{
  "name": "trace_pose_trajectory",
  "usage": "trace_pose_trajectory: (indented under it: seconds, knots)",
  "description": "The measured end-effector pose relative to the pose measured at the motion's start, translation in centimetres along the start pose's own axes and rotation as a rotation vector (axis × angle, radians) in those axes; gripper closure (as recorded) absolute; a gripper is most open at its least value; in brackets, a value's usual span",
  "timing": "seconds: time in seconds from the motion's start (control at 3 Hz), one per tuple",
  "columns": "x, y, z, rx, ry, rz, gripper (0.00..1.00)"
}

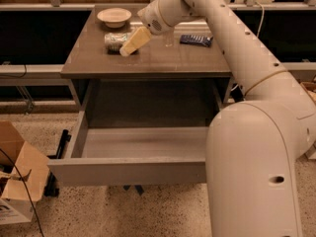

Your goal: Place 7up can into top drawer

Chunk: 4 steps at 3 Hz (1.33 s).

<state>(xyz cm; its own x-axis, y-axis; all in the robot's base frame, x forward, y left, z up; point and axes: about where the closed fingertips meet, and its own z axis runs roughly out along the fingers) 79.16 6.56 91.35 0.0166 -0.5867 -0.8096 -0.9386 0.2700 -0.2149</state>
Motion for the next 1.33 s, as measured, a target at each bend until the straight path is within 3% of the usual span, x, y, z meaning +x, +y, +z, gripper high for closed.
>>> trace_pose_trajectory:
  seconds: [0.67, 1.33]
  knots:
    - [-0.3, -3.8, 3.3, 0.118, -0.115, 0.132, 0.00]
    - [1.3, -5.3, 7.0, 0.118, -0.138, 0.220, 0.00]
